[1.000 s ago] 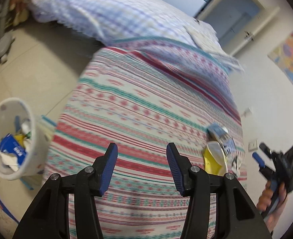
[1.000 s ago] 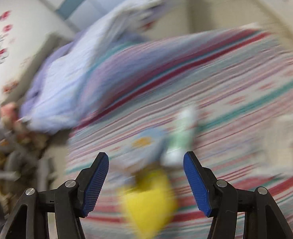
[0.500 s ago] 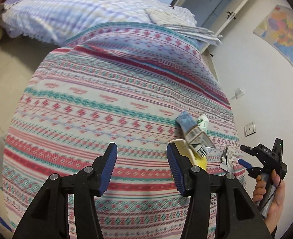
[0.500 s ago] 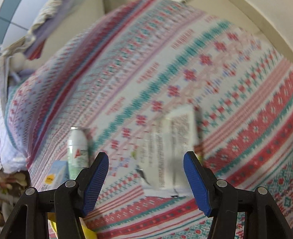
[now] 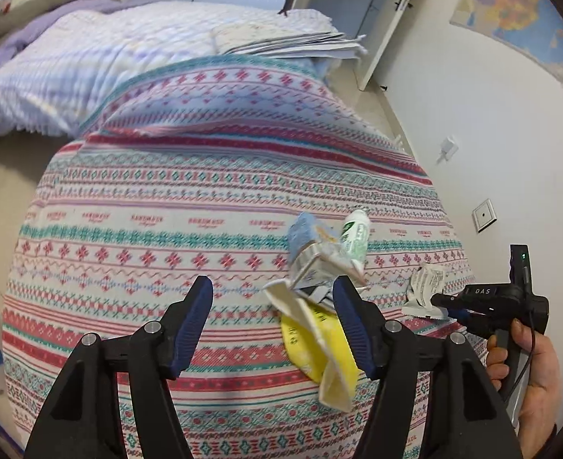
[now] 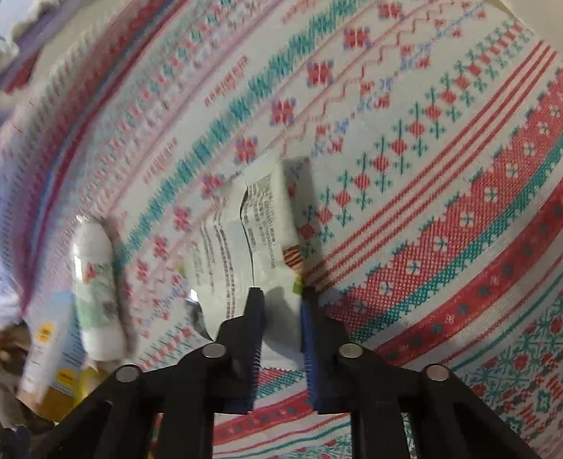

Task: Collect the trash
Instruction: 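Grasp the white milk carton with left gripper while right gripper grasps torn white wrapper, then carry carton and wrapper to the wastebasket and open both grippers over it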

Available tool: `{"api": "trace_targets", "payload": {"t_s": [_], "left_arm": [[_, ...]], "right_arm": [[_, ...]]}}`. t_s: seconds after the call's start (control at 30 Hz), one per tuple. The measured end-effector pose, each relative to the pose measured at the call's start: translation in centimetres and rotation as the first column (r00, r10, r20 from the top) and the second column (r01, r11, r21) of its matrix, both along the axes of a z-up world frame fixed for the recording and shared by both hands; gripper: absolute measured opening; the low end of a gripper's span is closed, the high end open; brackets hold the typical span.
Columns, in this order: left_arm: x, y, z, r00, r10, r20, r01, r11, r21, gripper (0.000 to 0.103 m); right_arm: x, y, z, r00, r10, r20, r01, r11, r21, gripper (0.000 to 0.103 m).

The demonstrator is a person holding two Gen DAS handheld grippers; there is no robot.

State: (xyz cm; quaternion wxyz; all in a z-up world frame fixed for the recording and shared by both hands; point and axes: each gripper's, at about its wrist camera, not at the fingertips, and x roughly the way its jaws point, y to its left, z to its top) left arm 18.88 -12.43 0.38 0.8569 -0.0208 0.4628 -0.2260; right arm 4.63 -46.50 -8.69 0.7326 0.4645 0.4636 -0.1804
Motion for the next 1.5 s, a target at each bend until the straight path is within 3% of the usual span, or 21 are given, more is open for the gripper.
{"api": "trace_targets", "payload": {"t_s": [0.17, 0.37, 0.5, 0.63, 0.67, 0.7, 0.73, 1.07, 1.5], "left_arm": [[-0.2, -2.2, 0.5, 0.998, -0.04, 0.044, 0.038, 0.999, 0.029, 0.076], [-0.8, -4.8, -0.4, 0.989, -0.104, 0.101, 0.093, 0.99, 0.106, 0.077], [-1.8, -7.2, -1.3, 0.971, -0.199, 0.133, 0.167, 0.961, 0.219, 0.077], [-1.5, -7.9, -2.7, 0.968, -0.204, 0.146, 0.156, 0.944, 0.289, 0.077], [-1.4, -7.7, -2.7, 0.968, -0.195, 0.161, 0.144, 0.948, 0.285, 0.076], [-1.4, -7.5, -2.6, 0.966, -0.189, 0.177, 0.136, 0.952, 0.275, 0.061], [-1.4, -7.3, -2.3, 0.965, -0.185, 0.189, 0.133, 0.957, 0.258, 0.053], [-1.2, -3.1, 0.8, 0.979, -0.042, 0.199, 0.03, 0.998, 0.063, 0.052], [-3.4, 6.5, 3.5, 0.98, 0.13, 0.151, -0.115, 0.988, -0.106, 0.052]], "right_arm": [[-0.6, 0.4, 1.9, 0.998, 0.006, 0.069, -0.003, 0.999, -0.034, 0.007], [0.1, 2.0, 4.0, 0.988, 0.064, 0.139, -0.054, 0.996, -0.073, 0.006], [0.7, 3.0, 4.6, 0.984, 0.09, 0.153, -0.074, 0.992, -0.103, 0.006], [1.9, 3.8, 4.8, 0.98, 0.12, 0.16, -0.1, 0.987, -0.127, 0.006], [2.0, 3.9, 5.0, 0.978, 0.123, 0.168, -0.102, 0.986, -0.129, 0.006], [2.2, 4.0, 5.1, 0.977, 0.126, 0.173, -0.103, 0.986, -0.134, 0.006], [2.1, 4.0, 5.3, 0.976, 0.128, 0.177, -0.104, 0.985, -0.14, 0.006], [2.4, 4.9, 7.6, 0.943, 0.203, 0.264, -0.146, 0.965, -0.219, 0.005], [2.2, 5.6, 8.5, 0.922, 0.238, 0.304, -0.164, 0.954, -0.25, 0.005]]}}
